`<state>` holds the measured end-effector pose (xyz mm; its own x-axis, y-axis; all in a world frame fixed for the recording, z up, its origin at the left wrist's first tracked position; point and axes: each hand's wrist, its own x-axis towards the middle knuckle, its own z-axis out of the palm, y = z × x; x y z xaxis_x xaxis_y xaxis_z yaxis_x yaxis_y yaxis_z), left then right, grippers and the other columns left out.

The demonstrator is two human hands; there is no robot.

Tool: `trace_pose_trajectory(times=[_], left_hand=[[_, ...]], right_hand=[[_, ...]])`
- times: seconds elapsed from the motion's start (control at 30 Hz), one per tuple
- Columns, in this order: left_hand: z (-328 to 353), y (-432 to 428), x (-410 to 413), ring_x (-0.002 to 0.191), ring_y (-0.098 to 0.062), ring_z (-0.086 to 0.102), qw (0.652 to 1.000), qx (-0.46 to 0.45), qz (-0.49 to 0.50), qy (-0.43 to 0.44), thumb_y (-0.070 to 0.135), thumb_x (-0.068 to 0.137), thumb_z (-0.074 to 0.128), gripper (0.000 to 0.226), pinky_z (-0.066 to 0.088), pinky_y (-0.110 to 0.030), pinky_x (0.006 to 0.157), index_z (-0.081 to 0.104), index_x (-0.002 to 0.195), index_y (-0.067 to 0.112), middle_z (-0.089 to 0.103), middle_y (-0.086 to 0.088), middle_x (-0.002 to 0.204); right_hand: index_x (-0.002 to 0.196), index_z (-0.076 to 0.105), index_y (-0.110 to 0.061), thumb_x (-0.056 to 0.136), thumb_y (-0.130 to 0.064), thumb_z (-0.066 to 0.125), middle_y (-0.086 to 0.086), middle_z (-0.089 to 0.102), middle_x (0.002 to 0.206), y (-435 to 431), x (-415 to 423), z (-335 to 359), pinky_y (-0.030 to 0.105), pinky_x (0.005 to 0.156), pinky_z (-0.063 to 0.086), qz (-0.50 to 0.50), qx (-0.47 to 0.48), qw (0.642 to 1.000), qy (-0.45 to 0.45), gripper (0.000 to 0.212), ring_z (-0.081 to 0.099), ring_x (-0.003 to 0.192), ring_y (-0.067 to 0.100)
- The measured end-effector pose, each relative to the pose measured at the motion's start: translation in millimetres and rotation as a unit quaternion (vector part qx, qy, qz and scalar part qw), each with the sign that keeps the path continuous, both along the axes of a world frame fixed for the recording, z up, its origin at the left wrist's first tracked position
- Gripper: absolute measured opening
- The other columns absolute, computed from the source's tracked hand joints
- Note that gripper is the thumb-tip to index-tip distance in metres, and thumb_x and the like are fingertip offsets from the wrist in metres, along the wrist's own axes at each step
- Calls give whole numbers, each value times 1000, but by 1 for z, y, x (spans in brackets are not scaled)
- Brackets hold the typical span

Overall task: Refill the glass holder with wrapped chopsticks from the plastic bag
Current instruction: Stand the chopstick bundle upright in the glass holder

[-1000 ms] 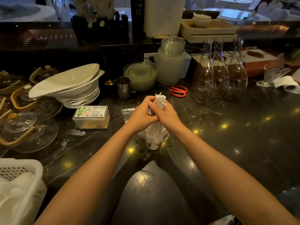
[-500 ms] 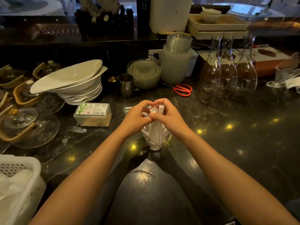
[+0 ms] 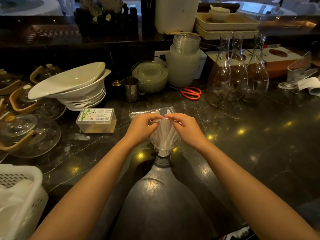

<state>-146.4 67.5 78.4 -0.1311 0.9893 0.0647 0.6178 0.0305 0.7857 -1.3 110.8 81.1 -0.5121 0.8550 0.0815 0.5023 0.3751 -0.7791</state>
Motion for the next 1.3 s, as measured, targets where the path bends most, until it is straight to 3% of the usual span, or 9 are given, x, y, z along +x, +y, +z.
trace_pose_trajectory(times=[0.17,0.3,0.43,0.6,0.7,0.8,0.97,1.17,1.3], left_hand=[[-2,0,0,115,-24,56,999,-13,29,31,4,87,50,32,45,-34,94,62,116,10,61,-13,126],[-3,-1,0,111,-26,59,998,-21,34,42,6,87,49,34,46,-34,93,60,119,12,60,-13,128],[0,-4,0,111,-24,58,998,-6,45,39,11,87,53,35,48,-40,95,58,121,14,63,-12,123],[-1,-6,1,111,-25,59,998,1,36,43,12,87,53,31,48,-40,96,62,117,10,64,-12,122],[-3,-6,-1,103,-27,62,998,-16,38,50,13,88,52,32,51,-40,90,60,119,12,65,-14,121],[-2,-8,-2,107,-23,60,998,-11,39,45,17,88,54,34,50,-39,92,58,122,15,65,-13,119],[4,-7,-5,99,-21,61,998,18,62,5,24,88,53,35,49,-36,88,58,122,16,68,-9,107],[14,6,-15,105,-11,52,992,51,109,-47,20,91,48,34,42,-26,90,57,122,12,61,-9,123],[15,20,-29,110,-14,52,990,51,118,-53,19,92,47,34,41,-28,92,55,124,11,60,-11,125]], right_hand=[[126,54,-8,88,8,35,11,57,130,-2,3,0,21,99,35,1,15,1000,-27,46,50,122,20],[130,50,-10,84,13,36,9,50,136,-1,1,-2,16,100,29,16,29,997,-69,53,44,127,19],[132,48,-10,86,6,42,6,48,137,-2,1,0,17,101,29,11,54,995,-87,49,43,127,17],[135,44,-14,89,-2,41,4,47,141,-3,1,-1,29,110,27,31,80,985,-147,48,38,132,19],[136,43,-15,89,-4,41,3,50,139,-4,0,0,32,106,33,36,94,982,-162,48,39,129,20],[136,43,-16,89,-7,42,3,51,137,-2,2,1,32,104,34,41,114,978,-172,47,39,125,20],[135,44,-22,90,-15,46,1,46,140,5,2,4,34,108,29,24,101,986,-130,45,34,130,19],[132,47,-21,90,-22,50,1,50,137,22,-1,18,37,107,34,6,77,995,-66,42,39,128,17],[132,47,-18,90,-19,51,3,50,137,38,-3,27,33,106,35,4,55,998,-34,42,42,129,18]])
